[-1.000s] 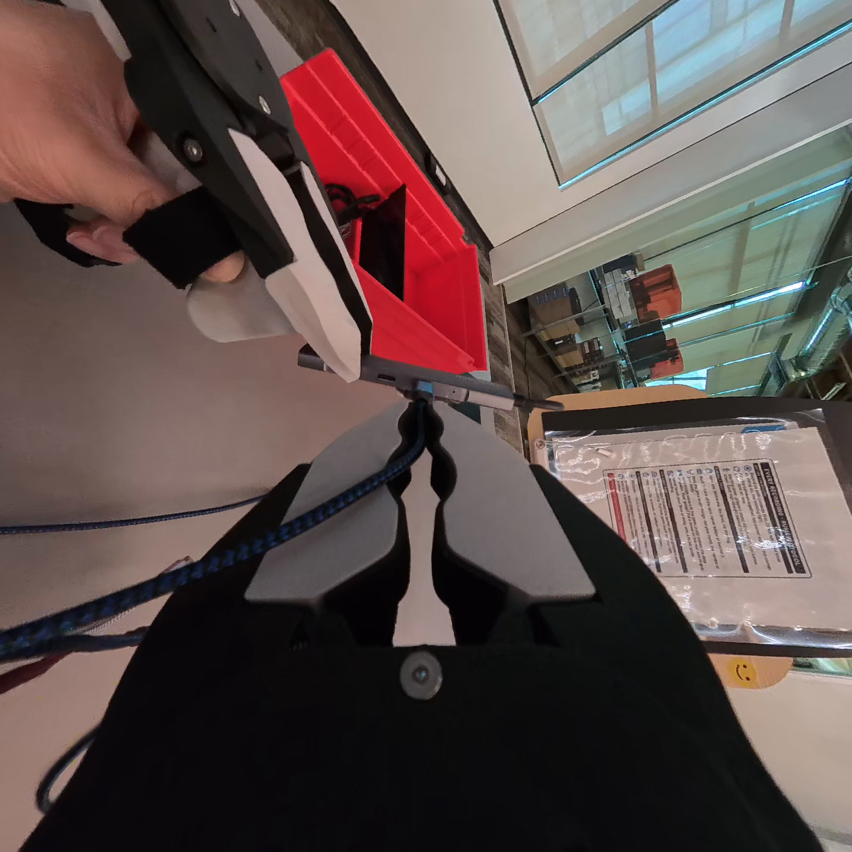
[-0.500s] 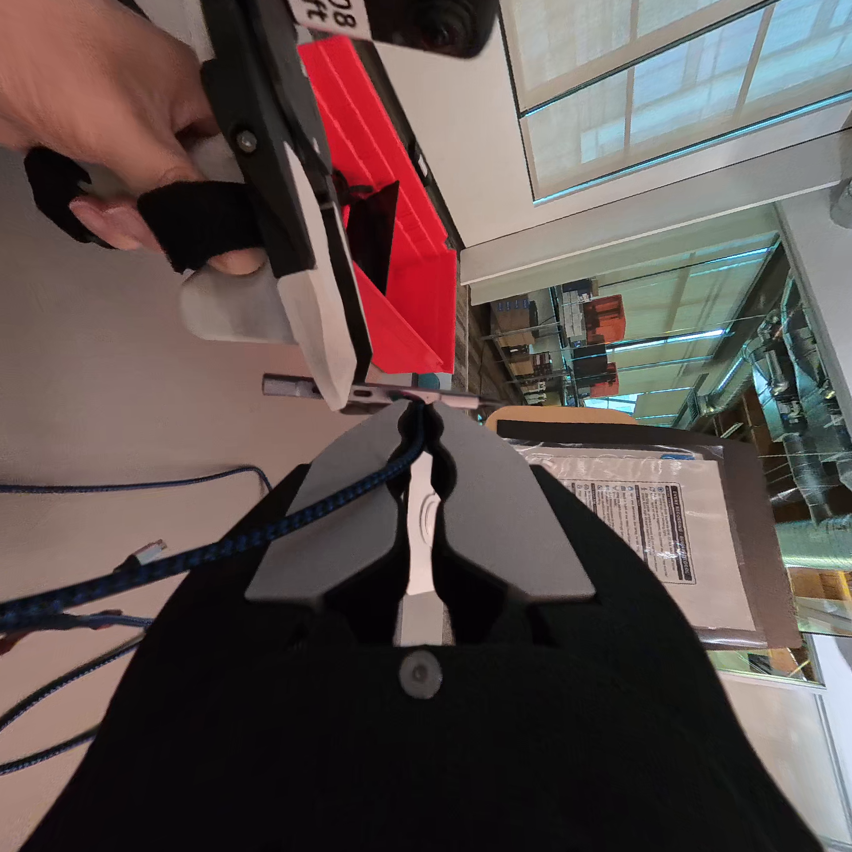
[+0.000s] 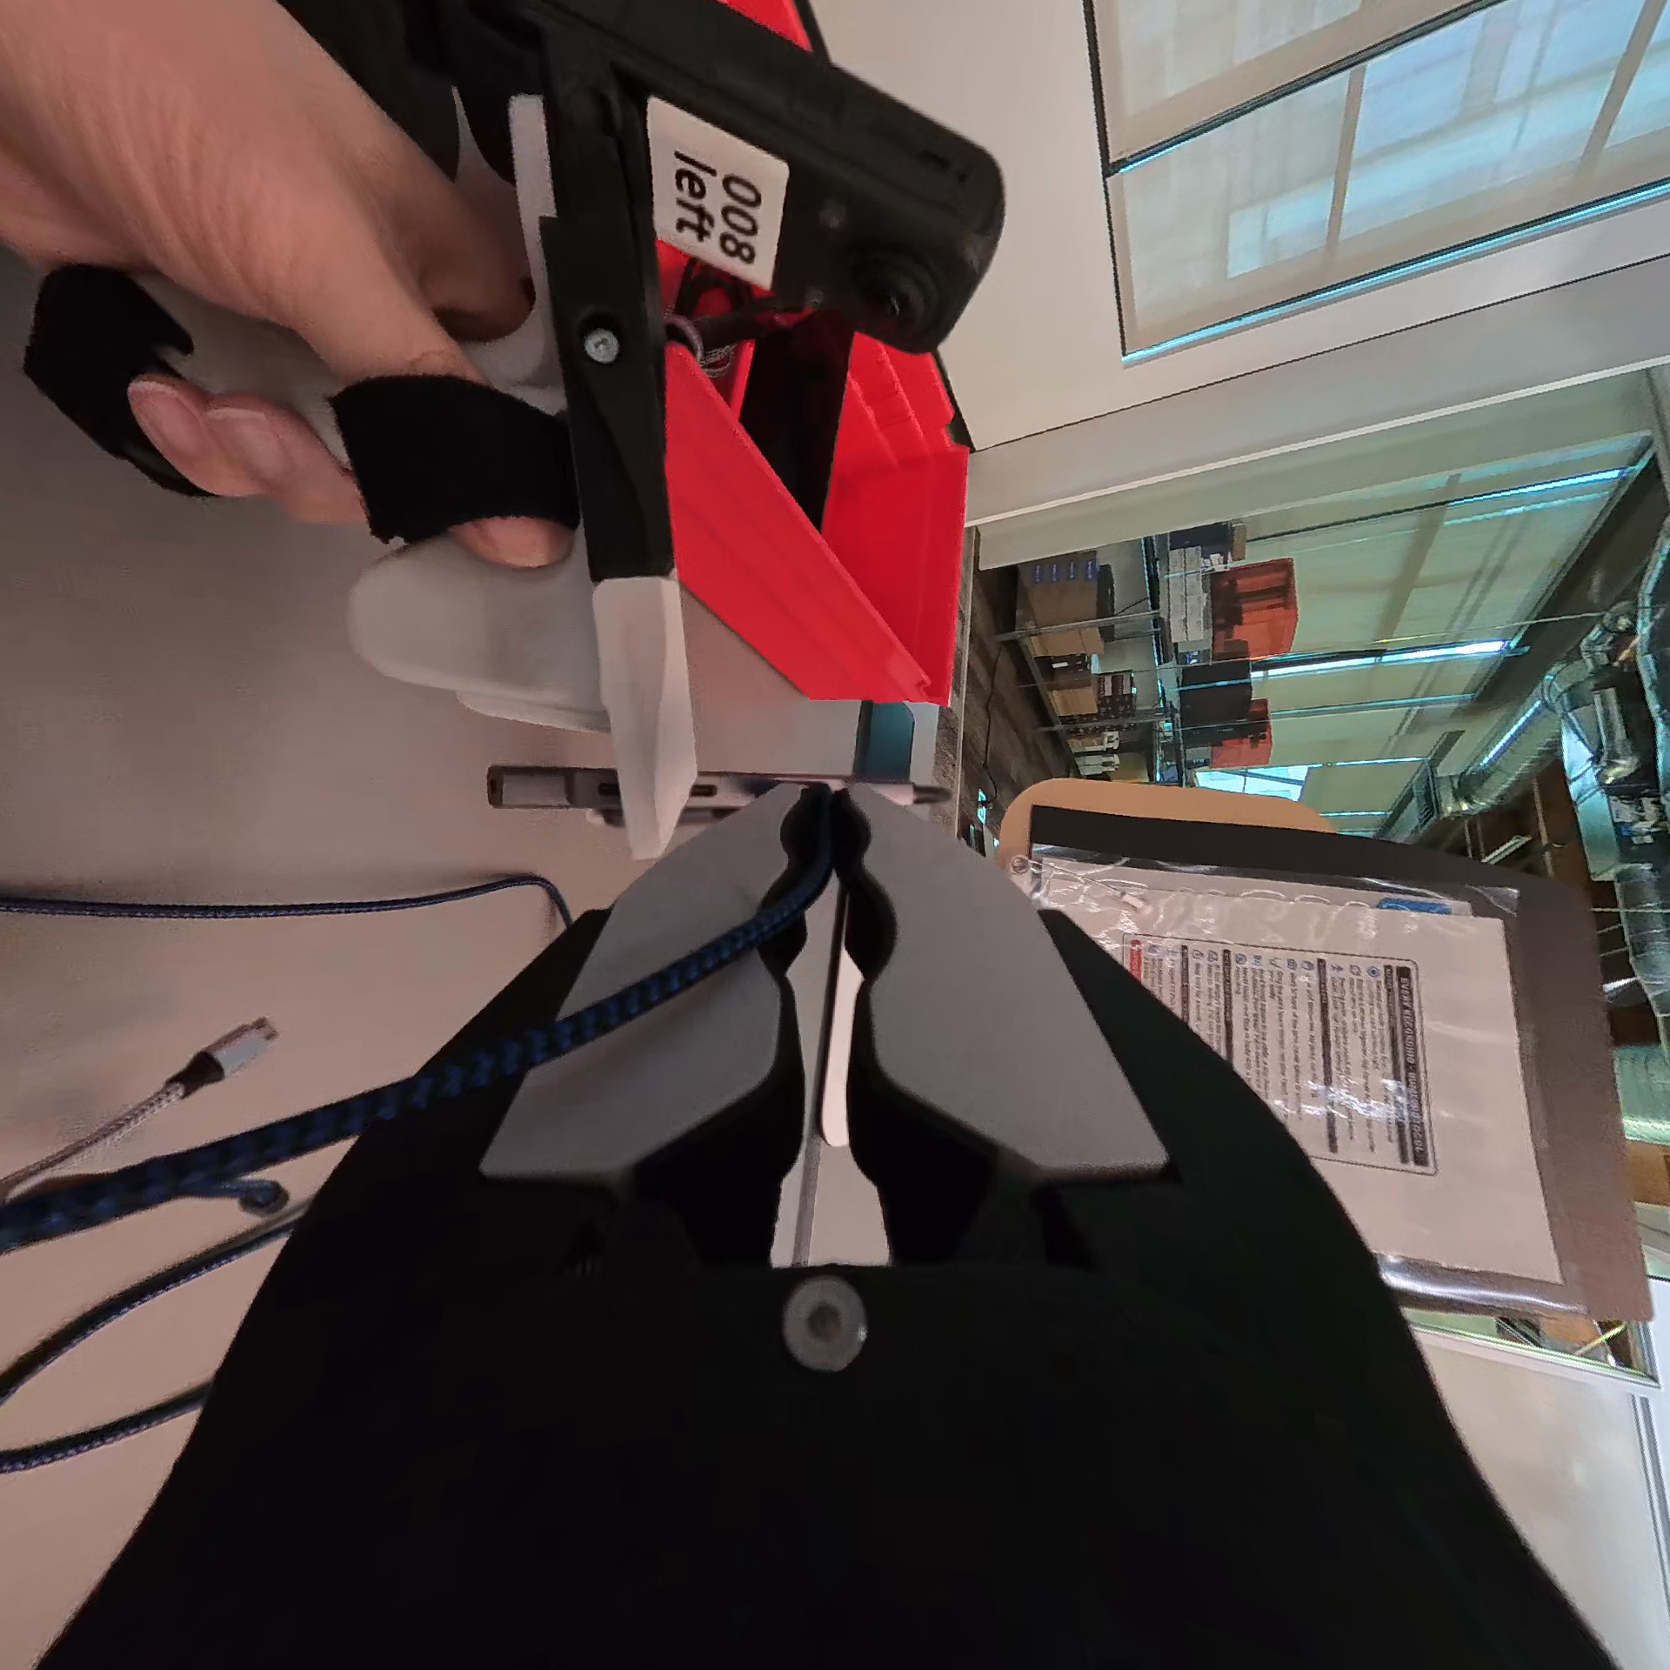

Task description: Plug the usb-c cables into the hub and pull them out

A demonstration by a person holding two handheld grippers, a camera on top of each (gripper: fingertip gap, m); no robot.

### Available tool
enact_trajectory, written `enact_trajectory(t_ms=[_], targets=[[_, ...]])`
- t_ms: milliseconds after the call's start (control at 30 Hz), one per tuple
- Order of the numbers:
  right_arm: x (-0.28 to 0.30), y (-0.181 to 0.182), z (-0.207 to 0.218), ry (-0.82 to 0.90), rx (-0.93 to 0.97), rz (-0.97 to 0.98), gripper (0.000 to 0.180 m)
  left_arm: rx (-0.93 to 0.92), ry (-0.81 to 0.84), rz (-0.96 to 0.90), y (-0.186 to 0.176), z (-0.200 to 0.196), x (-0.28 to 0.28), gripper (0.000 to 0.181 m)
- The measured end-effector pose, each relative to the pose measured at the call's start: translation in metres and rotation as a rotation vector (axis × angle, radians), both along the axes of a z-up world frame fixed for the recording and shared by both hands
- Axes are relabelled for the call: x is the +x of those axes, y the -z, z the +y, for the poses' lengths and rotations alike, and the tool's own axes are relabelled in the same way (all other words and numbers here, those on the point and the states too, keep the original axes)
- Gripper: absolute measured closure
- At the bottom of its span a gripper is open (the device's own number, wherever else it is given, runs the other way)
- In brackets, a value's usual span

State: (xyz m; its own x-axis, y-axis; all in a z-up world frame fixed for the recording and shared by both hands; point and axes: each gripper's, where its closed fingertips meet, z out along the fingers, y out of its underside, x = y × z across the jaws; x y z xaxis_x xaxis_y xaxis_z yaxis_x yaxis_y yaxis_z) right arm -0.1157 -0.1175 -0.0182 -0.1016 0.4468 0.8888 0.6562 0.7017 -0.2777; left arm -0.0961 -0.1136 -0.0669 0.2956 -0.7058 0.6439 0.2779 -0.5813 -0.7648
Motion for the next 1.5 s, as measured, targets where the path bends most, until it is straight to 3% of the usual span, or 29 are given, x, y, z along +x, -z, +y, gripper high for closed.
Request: enact_trajectory(t_ms=[133, 200, 267, 433, 867, 1500], targets=[[-0.003, -0.003, -0.002, -0.015, 0.004, 0.021, 0.176, -0.052, 0.018, 0.050, 0.014, 0.001, 0.002, 0.136], [-0.002, -0.004, -0.005, -0.020, -0.016, 0.028, 0.177, -0.044, 0.035, 0.057, 0.018, 0.000, 0.005, 0.152], [0.002, -0.001, 0.000, 0.001, -0.034, 0.008, 0.176, -0.038, 0.027, 0.036, 0.016, 0.002, 0.006, 0.156], [0.007, 0.008, -0.007, -0.081, -0.112, -0.016, 0.176, -0.036, 0.011, 0.150, 0.029, 0.004, 0.009, 0.156], [0.008, 0.039, -0.008, -0.163, -0.065, -0.162, 0.176, -0.056, 0.032, 0.321, 0.051, -0.001, 0.005, 0.156], [0.004, 0.055, -0.011, -0.220, -0.051, -0.214, 0.176, -0.113, 0.078, 0.379, 0.060, -0.009, -0.003, 0.156]])
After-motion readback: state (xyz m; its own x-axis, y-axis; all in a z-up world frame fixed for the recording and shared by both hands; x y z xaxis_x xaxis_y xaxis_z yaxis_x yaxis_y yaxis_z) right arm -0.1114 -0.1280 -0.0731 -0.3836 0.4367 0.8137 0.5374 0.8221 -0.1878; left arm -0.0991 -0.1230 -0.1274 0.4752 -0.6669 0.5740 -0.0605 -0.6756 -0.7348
